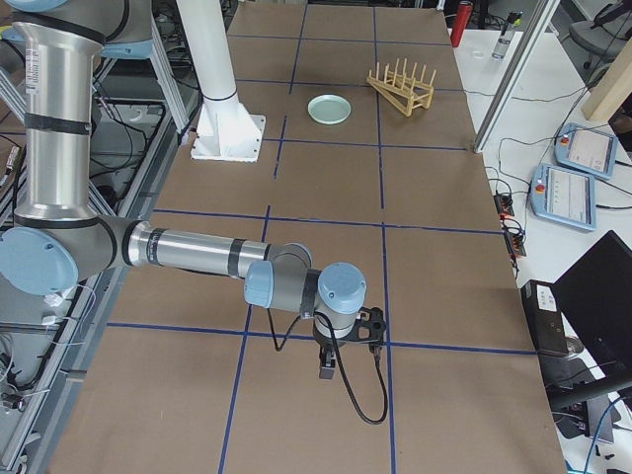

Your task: Place plate on rack

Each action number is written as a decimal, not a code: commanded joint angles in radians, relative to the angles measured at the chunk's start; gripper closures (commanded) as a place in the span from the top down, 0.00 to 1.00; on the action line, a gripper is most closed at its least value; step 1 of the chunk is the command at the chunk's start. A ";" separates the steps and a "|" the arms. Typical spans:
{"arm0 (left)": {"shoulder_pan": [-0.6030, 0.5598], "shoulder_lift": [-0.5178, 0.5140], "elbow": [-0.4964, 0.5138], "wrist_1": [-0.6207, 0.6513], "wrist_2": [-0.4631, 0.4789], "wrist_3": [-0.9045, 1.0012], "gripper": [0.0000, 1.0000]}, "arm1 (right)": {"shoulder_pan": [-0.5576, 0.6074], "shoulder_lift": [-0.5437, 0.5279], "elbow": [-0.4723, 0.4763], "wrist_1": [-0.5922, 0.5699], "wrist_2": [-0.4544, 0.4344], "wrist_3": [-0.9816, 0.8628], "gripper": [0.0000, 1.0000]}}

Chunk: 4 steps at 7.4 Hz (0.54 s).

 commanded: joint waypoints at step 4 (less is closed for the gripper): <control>0.002 -0.003 -0.003 -0.005 0.008 -0.002 1.00 | -0.001 0.000 -0.001 0.000 0.000 0.000 1.00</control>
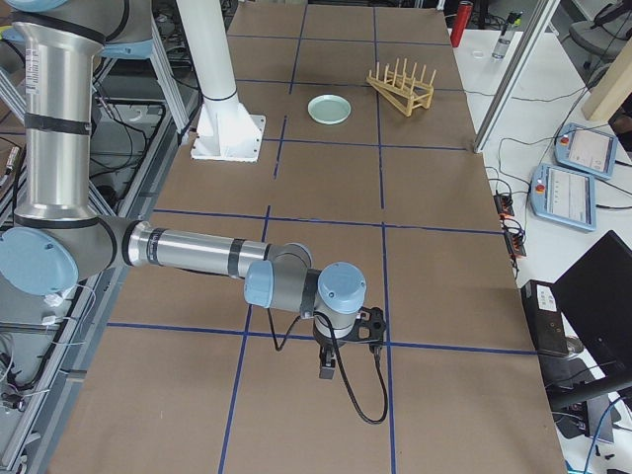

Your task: Place plate on rack

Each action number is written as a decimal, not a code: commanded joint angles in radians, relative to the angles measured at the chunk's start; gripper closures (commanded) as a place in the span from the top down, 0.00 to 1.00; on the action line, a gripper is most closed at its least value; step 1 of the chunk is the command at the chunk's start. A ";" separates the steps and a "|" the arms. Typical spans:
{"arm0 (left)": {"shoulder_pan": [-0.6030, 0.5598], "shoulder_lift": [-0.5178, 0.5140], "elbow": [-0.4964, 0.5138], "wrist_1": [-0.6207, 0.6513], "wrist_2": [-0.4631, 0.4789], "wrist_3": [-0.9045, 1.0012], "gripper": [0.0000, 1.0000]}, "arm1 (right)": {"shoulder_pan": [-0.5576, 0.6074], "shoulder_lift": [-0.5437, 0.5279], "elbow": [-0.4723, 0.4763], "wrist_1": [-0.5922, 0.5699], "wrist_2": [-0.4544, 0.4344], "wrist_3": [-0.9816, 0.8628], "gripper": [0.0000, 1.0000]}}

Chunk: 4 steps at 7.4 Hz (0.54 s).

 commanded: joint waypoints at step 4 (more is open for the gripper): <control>0.049 -0.012 -0.016 -0.048 -0.074 -0.008 1.00 | -0.001 0.000 -0.001 0.000 0.000 0.000 1.00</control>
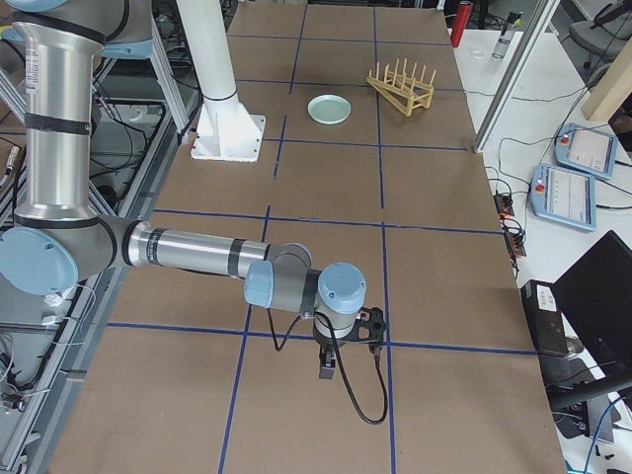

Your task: Place plate on rack

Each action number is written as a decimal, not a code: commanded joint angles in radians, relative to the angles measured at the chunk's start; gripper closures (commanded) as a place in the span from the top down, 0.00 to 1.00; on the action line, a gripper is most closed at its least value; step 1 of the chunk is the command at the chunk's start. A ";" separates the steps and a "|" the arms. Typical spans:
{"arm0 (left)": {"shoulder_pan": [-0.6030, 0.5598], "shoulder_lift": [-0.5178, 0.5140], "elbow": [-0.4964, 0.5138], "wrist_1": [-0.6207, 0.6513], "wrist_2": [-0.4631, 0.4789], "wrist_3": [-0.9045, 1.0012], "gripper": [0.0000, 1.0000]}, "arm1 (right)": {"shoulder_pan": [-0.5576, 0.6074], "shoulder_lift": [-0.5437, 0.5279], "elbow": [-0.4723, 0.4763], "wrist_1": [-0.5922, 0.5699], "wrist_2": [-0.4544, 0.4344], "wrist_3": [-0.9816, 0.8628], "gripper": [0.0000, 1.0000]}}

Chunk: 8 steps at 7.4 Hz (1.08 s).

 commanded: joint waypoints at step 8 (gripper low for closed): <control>0.665 -0.258 -0.315 -0.086 0.155 -1.302 1.00 | 0.000 0.000 0.000 0.000 0.000 0.001 1.00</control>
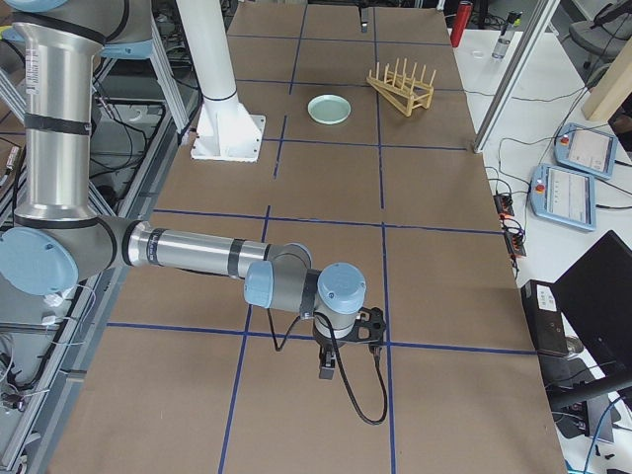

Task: Place plate on rack
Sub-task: 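Move the left gripper down to the rim of the green plate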

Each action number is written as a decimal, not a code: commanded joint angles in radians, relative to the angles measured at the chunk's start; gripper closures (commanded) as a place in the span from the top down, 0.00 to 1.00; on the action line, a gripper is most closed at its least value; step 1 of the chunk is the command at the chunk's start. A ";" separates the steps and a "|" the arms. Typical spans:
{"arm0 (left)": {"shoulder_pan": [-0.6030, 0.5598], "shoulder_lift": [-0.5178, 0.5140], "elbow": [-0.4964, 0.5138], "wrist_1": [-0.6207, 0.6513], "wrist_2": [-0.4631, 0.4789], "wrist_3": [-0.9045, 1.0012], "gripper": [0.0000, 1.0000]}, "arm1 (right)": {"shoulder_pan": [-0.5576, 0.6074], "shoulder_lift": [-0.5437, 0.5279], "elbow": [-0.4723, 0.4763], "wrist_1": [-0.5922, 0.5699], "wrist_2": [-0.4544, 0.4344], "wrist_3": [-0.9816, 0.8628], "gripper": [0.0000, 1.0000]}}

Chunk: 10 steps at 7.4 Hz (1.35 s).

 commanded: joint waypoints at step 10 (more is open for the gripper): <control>0.504 -0.566 0.422 0.289 0.320 -0.623 1.00 | -0.001 0.000 0.001 0.000 0.000 -0.001 1.00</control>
